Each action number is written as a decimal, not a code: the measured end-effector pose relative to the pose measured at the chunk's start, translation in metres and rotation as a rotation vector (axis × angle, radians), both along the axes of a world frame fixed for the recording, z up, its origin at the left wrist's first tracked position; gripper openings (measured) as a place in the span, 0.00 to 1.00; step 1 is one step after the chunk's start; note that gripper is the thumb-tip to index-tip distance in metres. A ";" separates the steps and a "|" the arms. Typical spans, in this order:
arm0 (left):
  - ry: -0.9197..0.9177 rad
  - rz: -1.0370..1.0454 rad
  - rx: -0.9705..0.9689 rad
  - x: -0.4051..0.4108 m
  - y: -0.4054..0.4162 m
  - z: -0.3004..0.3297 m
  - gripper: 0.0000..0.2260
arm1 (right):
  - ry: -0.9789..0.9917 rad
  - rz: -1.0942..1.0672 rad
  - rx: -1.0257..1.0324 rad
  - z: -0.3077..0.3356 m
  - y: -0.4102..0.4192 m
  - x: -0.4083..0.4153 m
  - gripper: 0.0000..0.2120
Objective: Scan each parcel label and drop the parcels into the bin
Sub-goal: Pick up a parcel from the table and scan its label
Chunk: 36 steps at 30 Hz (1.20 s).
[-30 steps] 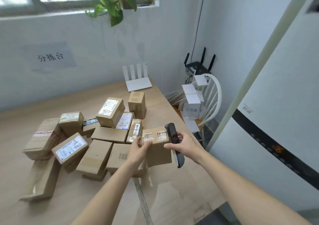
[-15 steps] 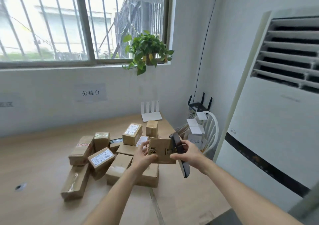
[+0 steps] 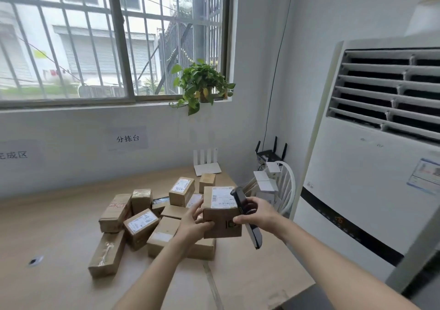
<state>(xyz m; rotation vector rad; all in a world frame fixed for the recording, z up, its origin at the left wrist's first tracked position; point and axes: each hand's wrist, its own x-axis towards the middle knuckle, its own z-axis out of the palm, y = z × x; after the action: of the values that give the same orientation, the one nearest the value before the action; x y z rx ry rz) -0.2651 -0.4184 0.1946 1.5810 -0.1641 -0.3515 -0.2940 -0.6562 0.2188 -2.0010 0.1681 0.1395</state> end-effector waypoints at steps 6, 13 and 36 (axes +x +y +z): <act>0.038 0.102 -0.084 -0.015 -0.016 0.010 0.24 | -0.003 -0.007 -0.017 -0.002 -0.005 -0.009 0.35; 0.004 0.196 -0.113 -0.021 -0.030 0.007 0.21 | -0.013 0.042 -0.095 0.006 -0.010 -0.018 0.37; -0.025 0.304 0.016 -0.015 -0.008 0.013 0.31 | -0.138 0.097 -0.465 0.042 -0.003 -0.008 0.39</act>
<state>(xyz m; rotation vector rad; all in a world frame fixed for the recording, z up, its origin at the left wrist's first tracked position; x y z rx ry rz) -0.2796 -0.4269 0.2077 1.5982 0.0609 -0.0957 -0.3017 -0.6596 0.2604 -2.4748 0.0129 0.0231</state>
